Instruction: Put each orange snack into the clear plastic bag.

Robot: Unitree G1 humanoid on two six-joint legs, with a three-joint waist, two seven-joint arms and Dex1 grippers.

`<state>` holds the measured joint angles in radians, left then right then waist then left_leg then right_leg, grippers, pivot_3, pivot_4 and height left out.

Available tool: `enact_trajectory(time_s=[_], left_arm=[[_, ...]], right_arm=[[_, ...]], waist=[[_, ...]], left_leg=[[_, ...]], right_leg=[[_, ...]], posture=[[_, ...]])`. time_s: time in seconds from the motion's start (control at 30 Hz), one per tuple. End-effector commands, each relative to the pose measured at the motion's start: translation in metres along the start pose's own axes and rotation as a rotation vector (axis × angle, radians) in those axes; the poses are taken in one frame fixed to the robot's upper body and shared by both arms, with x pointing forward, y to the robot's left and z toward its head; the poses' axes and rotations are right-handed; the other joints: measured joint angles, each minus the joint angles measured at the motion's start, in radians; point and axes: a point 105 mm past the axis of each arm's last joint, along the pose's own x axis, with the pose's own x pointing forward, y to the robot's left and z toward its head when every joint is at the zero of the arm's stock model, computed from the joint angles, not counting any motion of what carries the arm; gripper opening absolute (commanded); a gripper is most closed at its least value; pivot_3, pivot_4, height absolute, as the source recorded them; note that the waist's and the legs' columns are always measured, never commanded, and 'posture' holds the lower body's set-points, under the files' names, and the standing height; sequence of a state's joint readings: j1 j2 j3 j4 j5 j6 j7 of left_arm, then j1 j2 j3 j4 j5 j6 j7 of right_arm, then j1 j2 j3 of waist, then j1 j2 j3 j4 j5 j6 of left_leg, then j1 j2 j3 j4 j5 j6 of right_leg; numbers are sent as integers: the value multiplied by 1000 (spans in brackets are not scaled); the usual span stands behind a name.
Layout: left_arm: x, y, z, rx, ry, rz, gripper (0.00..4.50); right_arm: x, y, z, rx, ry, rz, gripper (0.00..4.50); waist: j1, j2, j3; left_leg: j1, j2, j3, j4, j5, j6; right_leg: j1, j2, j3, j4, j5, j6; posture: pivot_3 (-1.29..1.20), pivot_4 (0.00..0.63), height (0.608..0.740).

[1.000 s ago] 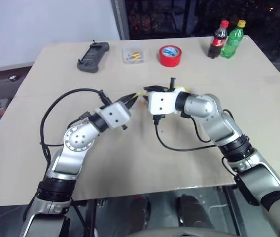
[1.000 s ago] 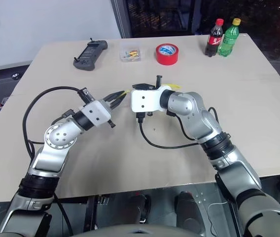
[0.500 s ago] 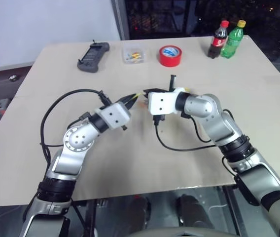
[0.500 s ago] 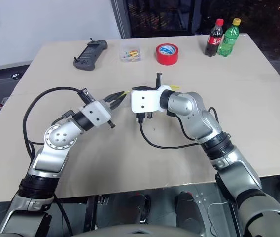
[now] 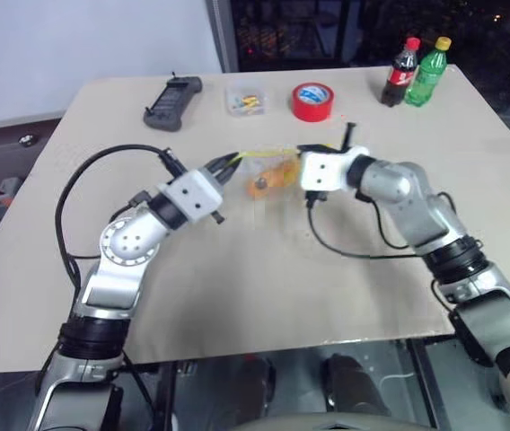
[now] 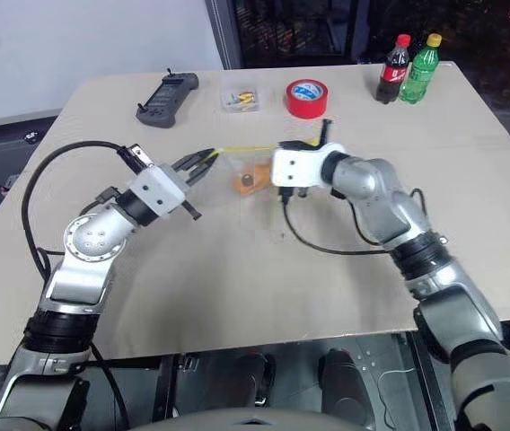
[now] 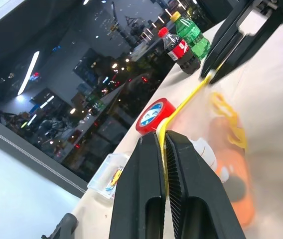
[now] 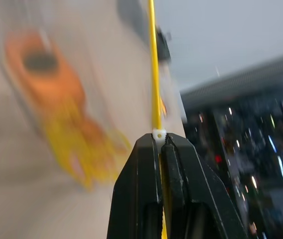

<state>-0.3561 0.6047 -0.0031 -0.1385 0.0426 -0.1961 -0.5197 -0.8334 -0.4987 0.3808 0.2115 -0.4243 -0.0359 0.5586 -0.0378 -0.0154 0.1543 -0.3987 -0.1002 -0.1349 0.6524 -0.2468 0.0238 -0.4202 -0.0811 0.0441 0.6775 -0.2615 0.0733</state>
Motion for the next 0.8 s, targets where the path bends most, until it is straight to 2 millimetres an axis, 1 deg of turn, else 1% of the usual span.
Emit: enact_trajectory(time_s=[0.03, 0.17, 0.27, 0.3, 0.37, 0.43, 0.5, 0.57, 0.63, 0.67, 0.73, 0.77, 0.8], left_arm=[[-13, 42, 3, 36, -1, 160, 0], [-9, 44, -6, 20, 26, 157, 0], [5, 48, -25, 25, 69, 156, 0], [9, 52, -29, 33, 77, 161, 0], [18, 66, -33, 76, 85, 183, 0], [25, 84, -29, 115, 65, 200, 0], [26, 92, -25, 139, 46, 187, 0], [22, 89, -26, 137, 34, 149, 0], [17, 75, -26, 145, 23, 90, 0], [13, 64, -28, 154, 26, 53, 0], [3, 35, -33, 171, 36, -41, 0], [-2, 20, -36, 170, 43, -78, 0], [-6, 10, -37, 165, 47, -106, 0]], right_arm=[[-27, -25, -62, 68, 236, -108, 13], [-31, -33, -75, 66, 290, -146, 13], [-28, -47, -80, 47, 294, -175, 13], [-27, -54, -80, 35, 292, -186, 13], [-28, -72, -79, 14, 288, -227, 13], [-35, -95, -78, -13, 289, -281, 13], [-43, -106, -77, -12, 281, -307, 13], [-49, -98, -72, 18, 237, -280, 13], [-51, -80, -59, 53, 161, -220, 13], [-53, -67, -54, 74, 141, -192, 13], [-55, -34, -44, 104, 90, -112, 13], [-56, -14, -40, 135, 76, -62, 13], [-58, 1, -38, 151, 68, -26, 13]], waist=[[-4, 0, 0], [-5, 0, 0], [-2, 0, 0], [-1, 0, 0], [-1, 0, 0], [-2, 0, 0], [-3, -1, 0], [-6, -1, 0], [-9, -1, 0], [-14, 0, 0], [-21, 0, 0], [-23, 0, 0], [-23, 0, 0]], left_leg=[[0, 0, 0, 0, 0, 0], [1, 1, 1, 0, 0, 0], [0, 0, 1, 0, 0, 0], [0, 0, 1, 0, 0, 0], [0, 0, 1, 0, 0, 0], [-1, 0, 0, 0, 0, 0], [-2, 0, 0, 0, 0, 0], [-4, 0, 0, -2, 0, 0], [-4, 0, 0, -4, 0, 0], [-3, 0, 0, -4, 0, 0], [-4, -1, 0, -5, 0, 1], [-5, 0, 0, -4, 0, 1], [-5, 0, 0, -4, 0, 1]], right_leg=[[0, 0, 0, 0, 0, 0], [0, 1, 1, 0, 0, 0], [0, 1, 1, 0, 0, 0], [0, 1, 1, 0, 0, 0], [0, 1, 0, 0, 0, 0], [-1, 0, 0, 0, 0, 0], [-2, 0, 0, -1, 0, 0], [-4, -1, 0, -2, 0, 0], [-4, -5, 0, -5, 0, 0], [-4, -5, 0, -6, 0, 0], [-6, -5, 0, -5, 0, 0], [-7, -5, 0, -4, 0, 0], [-7, -5, 1, -4, 0, 0]], posture=[[0, 150, 740], [0, 150, 740], [0, 150, 740], [0, 150, 740], [0, 150, 740], [0, 150, 740], [0, 150, 740], [0, 150, 740], [0, 150, 740], [0, 150, 740], [0, 150, 740], [0, 150, 740], [0, 150, 740]])
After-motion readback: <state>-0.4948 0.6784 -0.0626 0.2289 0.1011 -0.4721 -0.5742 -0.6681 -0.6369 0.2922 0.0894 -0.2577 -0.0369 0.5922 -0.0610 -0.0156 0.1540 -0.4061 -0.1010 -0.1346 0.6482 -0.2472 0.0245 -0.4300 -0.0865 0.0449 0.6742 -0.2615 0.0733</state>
